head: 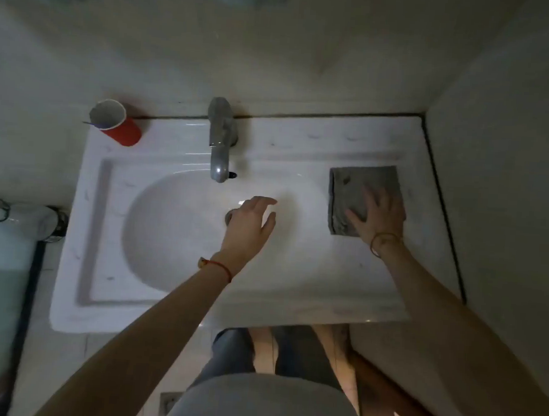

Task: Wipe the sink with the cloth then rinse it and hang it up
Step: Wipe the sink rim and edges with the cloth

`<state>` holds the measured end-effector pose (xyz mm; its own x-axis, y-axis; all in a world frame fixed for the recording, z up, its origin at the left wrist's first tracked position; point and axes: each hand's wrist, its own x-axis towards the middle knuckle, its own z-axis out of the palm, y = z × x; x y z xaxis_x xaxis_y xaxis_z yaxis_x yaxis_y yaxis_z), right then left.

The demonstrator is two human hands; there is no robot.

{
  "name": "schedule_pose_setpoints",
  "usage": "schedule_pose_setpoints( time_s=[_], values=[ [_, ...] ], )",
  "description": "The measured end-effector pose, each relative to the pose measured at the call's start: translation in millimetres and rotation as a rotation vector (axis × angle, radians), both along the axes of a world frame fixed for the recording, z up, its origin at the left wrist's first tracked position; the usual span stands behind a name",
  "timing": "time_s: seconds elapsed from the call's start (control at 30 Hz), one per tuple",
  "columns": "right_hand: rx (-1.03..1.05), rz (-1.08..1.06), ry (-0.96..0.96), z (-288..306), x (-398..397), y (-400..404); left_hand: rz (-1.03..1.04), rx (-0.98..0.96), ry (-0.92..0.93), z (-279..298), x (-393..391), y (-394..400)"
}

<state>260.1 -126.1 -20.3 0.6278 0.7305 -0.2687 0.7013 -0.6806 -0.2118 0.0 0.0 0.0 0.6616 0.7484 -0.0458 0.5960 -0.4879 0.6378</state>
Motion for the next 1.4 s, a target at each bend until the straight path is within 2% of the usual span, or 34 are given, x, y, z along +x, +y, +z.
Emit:
schedule_pose_setpoints(
  time_s=[0.2,0.43,0.57,0.7,0.8,0.93,1.0,1.1,1.13,1.27,1.3,1.4],
  values=[
    [-0.082,0.102,-0.003,-47.3,18.9,17.1,-0.089,0.165,0.054,-38.5,82.8,17.8],
    [0.040,0.296,-0.051,-57.7,35.7,-9.7,-0.140,0.261,0.142,-78.0,124.0,36.6],
    [0.023,0.234,-0.093,-58.6,58.7,12.6,-0.114,0.284,0.129,-89.5,126.7,40.1],
    [0.047,0.154,-0.146,-67.9,46.5,36.0,-0.140,0.361,0.053,-101.0,123.7,43.5],
    [0.111,0.284,-0.137,-74.1,28.1,19.7,-0.135,0.379,0.025,-107.1,121.6,44.0],
    [0.229,0.528,-0.015,-74.3,26.2,-14.1,-0.155,0.393,0.013,-109.9,118.6,46.3],
    [0.274,0.453,0.017,-74.4,38.3,-6.2,-0.162,0.406,0.015,-110.4,118.2,47.8],
    [0.312,0.155,0.006,-78.3,46.1,25.7,-0.167,0.413,0.007,-110.2,117.2,48.4],
    [0.333,0.113,0.019,-78.0,41.4,31.4,-0.166,0.412,-0.004,-108.7,116.0,48.9],
    [0.467,0.347,0.257,-68.5,13.2,14.6,-0.091,0.440,-0.049,-91.1,99.9,57.6],
    [0.508,0.345,0.309,-61.2,9.6,13.1,-0.050,0.455,-0.052,-86.0,93.8,62.8],
    [0.711,0.101,0.351,-31.2,10.8,48.9,0.062,0.480,-0.034,-78.1,74.9,79.9]
  ],
)
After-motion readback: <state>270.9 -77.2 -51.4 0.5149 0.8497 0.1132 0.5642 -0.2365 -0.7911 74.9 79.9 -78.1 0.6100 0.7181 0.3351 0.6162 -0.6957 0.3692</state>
